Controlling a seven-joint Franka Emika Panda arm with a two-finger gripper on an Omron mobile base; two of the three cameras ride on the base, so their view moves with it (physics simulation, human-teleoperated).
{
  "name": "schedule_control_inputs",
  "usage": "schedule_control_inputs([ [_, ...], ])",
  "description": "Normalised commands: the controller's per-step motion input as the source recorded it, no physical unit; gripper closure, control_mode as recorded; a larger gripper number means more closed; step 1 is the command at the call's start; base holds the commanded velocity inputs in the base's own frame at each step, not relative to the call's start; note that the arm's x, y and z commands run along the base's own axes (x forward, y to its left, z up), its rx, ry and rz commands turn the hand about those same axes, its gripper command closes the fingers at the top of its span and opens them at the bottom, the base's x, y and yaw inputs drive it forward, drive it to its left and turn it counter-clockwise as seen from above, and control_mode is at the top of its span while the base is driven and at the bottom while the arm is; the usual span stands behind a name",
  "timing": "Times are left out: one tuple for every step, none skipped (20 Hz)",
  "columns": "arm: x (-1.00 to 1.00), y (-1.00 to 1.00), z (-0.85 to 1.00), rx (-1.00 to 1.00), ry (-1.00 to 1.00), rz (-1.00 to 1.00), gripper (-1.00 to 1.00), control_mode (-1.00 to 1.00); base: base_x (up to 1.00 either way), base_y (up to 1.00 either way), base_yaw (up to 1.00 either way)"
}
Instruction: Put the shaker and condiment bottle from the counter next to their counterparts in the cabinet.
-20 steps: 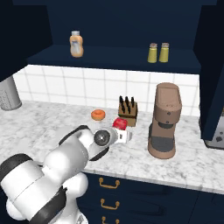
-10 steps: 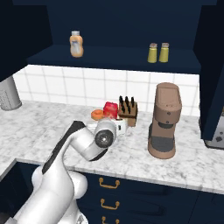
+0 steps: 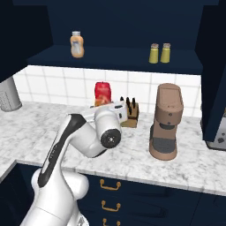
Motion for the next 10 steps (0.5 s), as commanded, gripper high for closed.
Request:
schedule_control_inputs([
  [-0.15,0.0,1.0,0.0,-0.17,0.17,1.0,-1.0,0.0,0.0,0.0],
  [-0.09,0.0,1.0,0.0,-0.14,0.18,1.0,-1.0,0.0,0.0,0.0],
  [-0.08,0.0,1.0,0.0,-0.13,0.19,1.0,-1.0,0.0,0.0,0.0],
  [-0.09,0.0,1.0,0.0,-0.15,0.19,1.0,-1.0,0.0,0.0,0.0],
  [-0.05,0.0,1.0,0.0,-0.14,0.18,1.0,-1.0,0.0,0.0,0.0],
  [-0.04,0.0,1.0,0.0,-0.13,0.19,1.0,-1.0,0.0,0.0,0.0],
  [0.0,0.0,1.0,0.0,-0.12,0.18,1.0,-1.0,0.0,0.0,0.0],
  [0.0,0.0,1.0,0.0,-0.12,0.17,1.0,-1.0,0.0,0.0,0.0],
  [0.0,0.0,1.0,-0.01,-0.15,0.13,1.0,-1.0,0.0,0.0,0.0],
  [0.0,0.0,1.0,-0.04,-0.13,0.13,1.0,-1.0,0.0,0.0,0.0],
])
